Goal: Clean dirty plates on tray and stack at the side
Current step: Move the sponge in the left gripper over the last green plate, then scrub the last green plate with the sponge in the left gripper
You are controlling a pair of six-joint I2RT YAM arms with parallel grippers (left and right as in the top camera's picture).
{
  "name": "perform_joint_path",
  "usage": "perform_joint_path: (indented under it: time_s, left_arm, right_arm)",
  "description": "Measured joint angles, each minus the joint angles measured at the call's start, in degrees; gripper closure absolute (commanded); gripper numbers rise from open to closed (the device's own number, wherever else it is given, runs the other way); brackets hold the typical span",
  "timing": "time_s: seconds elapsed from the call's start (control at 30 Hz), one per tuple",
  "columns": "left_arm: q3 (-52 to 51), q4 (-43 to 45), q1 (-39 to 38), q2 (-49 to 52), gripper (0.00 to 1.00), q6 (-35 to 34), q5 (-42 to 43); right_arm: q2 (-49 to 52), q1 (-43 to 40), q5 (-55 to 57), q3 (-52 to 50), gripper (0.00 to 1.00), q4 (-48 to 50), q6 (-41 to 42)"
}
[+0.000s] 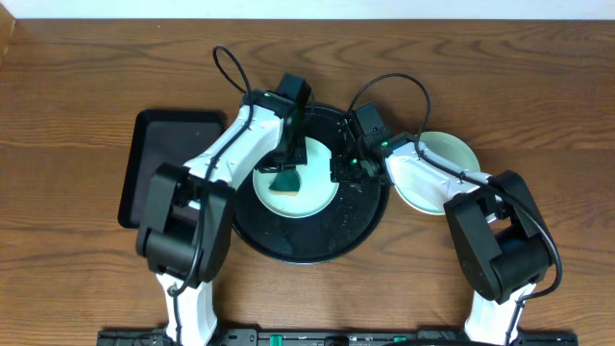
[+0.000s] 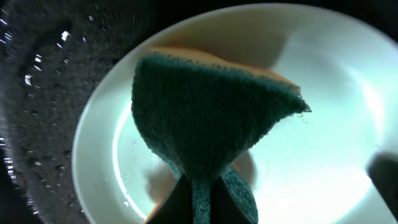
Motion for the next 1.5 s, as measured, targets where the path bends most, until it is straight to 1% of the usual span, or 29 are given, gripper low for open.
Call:
perform_joint_path:
  time_s: [0.23, 0.33, 0.4, 0.57, 0.67, 0.73, 0.8, 1.0, 1.07, 1.13, 1.23, 1.33, 1.47, 1.5]
  left_arm:
    - [0.0, 0.6, 0.0, 0.2, 0.93, -4.6, -0.2]
    - [0.0, 1.4, 0.0, 0.2, 0.93, -4.7, 0.5]
    - [0.0, 2.8, 0.0, 0.2, 0.93, -2.3, 3.0]
    - [0.0, 4.7, 0.3, 0.2, 0.92, 7.4, 12.5]
    - [0.0, 4.7, 0.2, 0.2, 0.93, 10.4, 15.8]
    - [0.0, 4.7, 0.1, 0.2, 0.93, 11.0, 16.2]
    - [0.0, 4.0, 0.1, 0.2, 0.92, 9.3, 14.4]
    - [0.0, -3.1, -0.1, 0.2, 0.93, -5.6, 1.4]
    - [0.0, -3.9, -0.1, 0.2, 0.93, -9.3, -1.4]
    - [0.0, -3.9, -0.1, 0.2, 0.93, -11.7, -3.1]
    - [0.0, -3.0, -0.1, 0.2, 0.93, -12.4, -3.5]
    - [0.0, 0.0, -0.1, 0.2, 0.93, -8.3, -0.9]
    - [-0.1, 4.7, 0.4, 0.2, 0.93, 3.3, 7.8]
    - [-0.1, 5.0, 0.4, 0.2, 0.93, 4.5, 8.8]
  right_arm:
    - [0.0, 0.0, 0.1, 0.0, 0.99, 0.0, 0.0]
    - [0.0, 0.0, 0.1, 0.0, 0.99, 0.0, 0.0]
    - [0.0, 0.0, 0.2, 0.0, 0.99, -0.1, 0.0]
    - [0.0, 0.0, 0.2, 0.0, 0.99, -0.1, 0.0]
    - [0.0, 0.0, 0.2, 0.0, 0.99, -0.1, 0.0]
    - [0.0, 0.0, 0.2, 0.0, 0.99, -0.1, 0.0]
    - [0.0, 0.0, 0.2, 0.0, 0.99, -0.1, 0.0]
    - [0.0, 0.0, 0.2, 0.0, 0.99, -0.1, 0.0]
    - [0.0, 0.0, 0.2, 0.0, 0.99, -0.1, 0.0]
    - [0.0, 0.0, 0.2, 0.0, 0.99, -0.1, 0.0]
    - [0.0, 0.0, 0.2, 0.0, 0.99, -0.2, 0.0]
    - [0.0, 0.0, 0.2, 0.0, 0.99, -0.3, 0.1]
    - [0.0, 0.0, 0.3, 0.0, 0.99, -0.3, 0.2]
    - [0.0, 0.0, 0.3, 0.0, 0.99, -0.3, 0.2]
